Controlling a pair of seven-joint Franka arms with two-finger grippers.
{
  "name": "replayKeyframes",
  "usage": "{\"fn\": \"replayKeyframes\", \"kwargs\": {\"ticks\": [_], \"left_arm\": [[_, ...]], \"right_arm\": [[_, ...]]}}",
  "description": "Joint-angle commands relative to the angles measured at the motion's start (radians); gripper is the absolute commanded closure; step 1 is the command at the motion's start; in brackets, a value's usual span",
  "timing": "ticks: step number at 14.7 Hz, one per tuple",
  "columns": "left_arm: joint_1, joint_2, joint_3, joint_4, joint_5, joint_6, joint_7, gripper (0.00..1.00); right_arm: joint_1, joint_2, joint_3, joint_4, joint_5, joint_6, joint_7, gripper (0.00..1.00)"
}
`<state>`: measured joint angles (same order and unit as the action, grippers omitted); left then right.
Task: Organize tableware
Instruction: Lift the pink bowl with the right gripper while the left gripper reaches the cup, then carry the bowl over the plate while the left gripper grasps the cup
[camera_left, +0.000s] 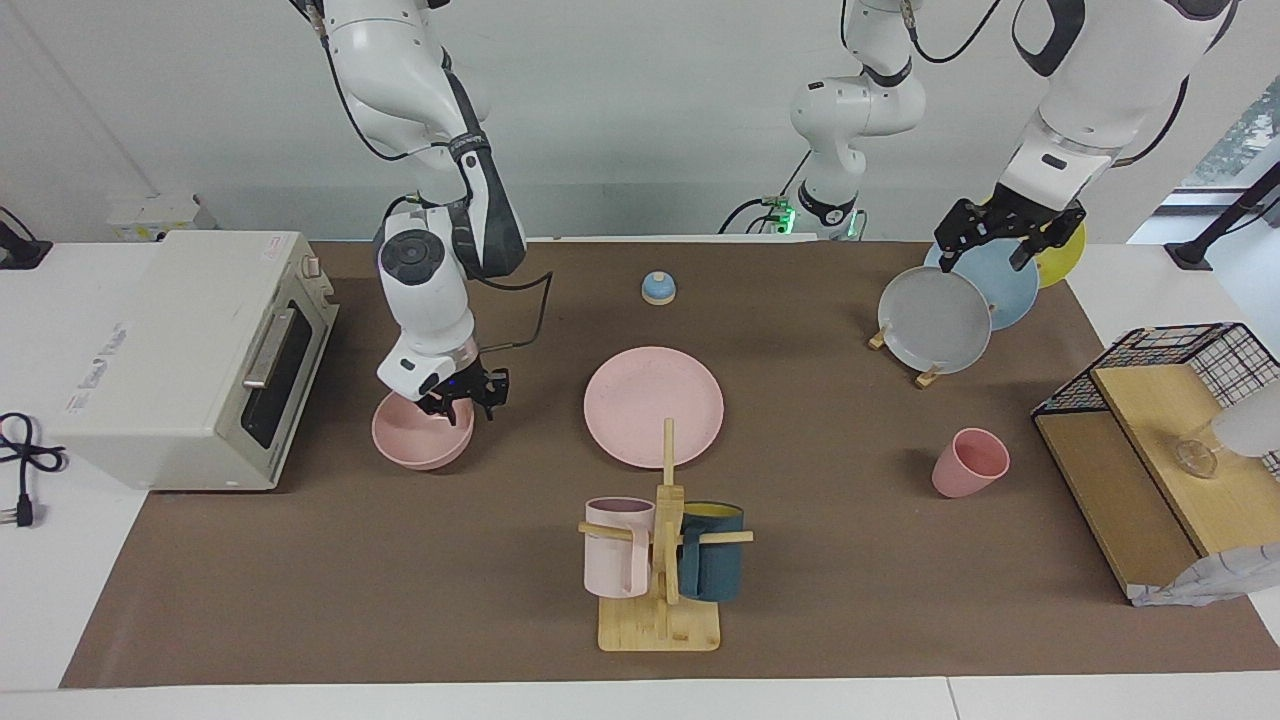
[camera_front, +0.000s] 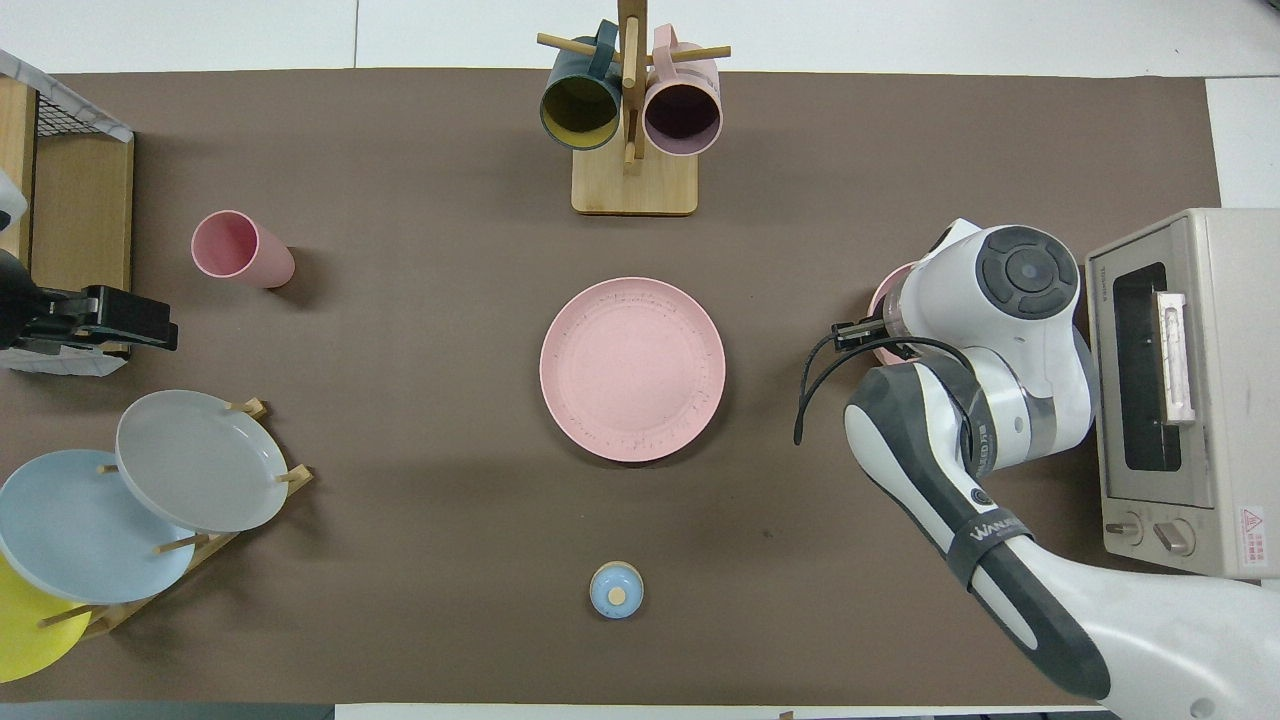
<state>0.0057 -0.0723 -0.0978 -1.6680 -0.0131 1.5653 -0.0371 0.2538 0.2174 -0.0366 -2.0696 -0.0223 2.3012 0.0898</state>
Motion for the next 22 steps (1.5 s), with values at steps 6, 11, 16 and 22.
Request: {"fn": "replayKeyframes", "kwargs": {"ticks": [6,11,16,22], "left_arm": [[0.007,-0.026,-0.005,-0.021,0.019,-0.010,-0.007,0.00],[0.008,-0.026,-0.002,-0.025,0.019,0.024,-0.014,0.00],[0.001,0.064,-0.005,-0.047,0.012,0.151,-0.012,0.00],[0.002,0.296,-0.003,-0.064,0.012,0.395,-0.014,0.00]], "right_arm": [[0.077,0.031,0.000,0.156,0.002,-0.148,-0.007,1.00],[0.244,0.118,0.000,0.480,-0.024,-0.393,0.246,1.00],[0.450,0.371,0.001,0.870,-0.019,-0.531,0.600,1.00],[0.487,0.378,0.006,0.743,-0.001,-0.336,0.665,1.00]]}}
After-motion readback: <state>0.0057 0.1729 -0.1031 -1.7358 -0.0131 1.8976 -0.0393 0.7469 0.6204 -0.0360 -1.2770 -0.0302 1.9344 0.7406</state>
